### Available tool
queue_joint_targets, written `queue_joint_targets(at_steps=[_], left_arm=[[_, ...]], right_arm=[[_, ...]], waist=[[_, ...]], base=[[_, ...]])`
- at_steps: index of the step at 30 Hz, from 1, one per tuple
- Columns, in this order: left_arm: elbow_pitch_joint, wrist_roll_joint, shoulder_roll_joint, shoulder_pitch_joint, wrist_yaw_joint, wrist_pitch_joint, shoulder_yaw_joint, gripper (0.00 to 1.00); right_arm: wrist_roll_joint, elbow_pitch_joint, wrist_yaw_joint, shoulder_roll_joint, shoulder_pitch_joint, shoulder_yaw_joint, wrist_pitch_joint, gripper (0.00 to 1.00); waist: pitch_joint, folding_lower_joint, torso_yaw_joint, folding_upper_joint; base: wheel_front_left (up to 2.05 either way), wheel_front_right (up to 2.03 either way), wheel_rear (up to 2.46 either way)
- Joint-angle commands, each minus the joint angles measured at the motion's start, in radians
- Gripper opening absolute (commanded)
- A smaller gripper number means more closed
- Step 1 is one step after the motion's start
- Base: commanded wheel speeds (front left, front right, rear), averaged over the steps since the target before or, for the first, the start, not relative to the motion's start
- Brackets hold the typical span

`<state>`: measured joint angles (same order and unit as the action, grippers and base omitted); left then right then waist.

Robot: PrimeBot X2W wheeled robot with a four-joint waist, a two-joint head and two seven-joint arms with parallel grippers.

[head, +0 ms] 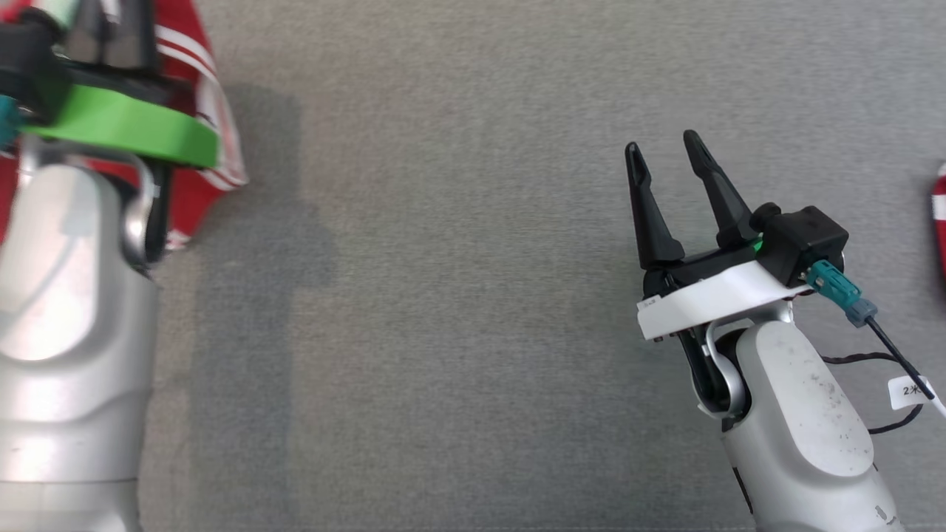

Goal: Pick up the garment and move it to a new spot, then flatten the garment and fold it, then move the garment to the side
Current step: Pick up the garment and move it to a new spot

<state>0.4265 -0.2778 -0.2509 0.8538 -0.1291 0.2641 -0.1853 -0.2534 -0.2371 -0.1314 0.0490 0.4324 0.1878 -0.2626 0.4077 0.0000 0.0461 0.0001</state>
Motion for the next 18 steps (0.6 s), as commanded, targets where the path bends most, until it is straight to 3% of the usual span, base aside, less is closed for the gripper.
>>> queue_joint_targets(at_steps=[1, 7, 18], left_arm=[[-0.009, -0.014, 0.011, -0.013, -0.002, 0.0, -0.025, 0.0], [-0.007, -0.028, 0.08, -0.043, -0.002, 0.0, -0.146, 0.0], [0.073, -0.081, 0.19, -0.073, -0.002, 0.0, -0.268, 0.0]], right_arm=[[-0.008, -0.001, 0.002, 0.003, -0.019, 0.0, -0.003, 1.0], [-0.046, -0.005, 0.002, 0.002, -0.037, 0.018, -0.003, 1.0], [-0.071, -0.008, 0.002, 0.002, -0.062, 0.046, -0.003, 1.0]], waist=[[-0.065, 0.0, -0.084, -0.0001], [-0.089, 0.0, -0.198, -0.0001], [-0.093, 0.0, -0.366, -0.0001]], base=[[0.0, 0.0, 0.0], [0.0, 0.0, 0.0], [0.0, 0.0, 0.0]])
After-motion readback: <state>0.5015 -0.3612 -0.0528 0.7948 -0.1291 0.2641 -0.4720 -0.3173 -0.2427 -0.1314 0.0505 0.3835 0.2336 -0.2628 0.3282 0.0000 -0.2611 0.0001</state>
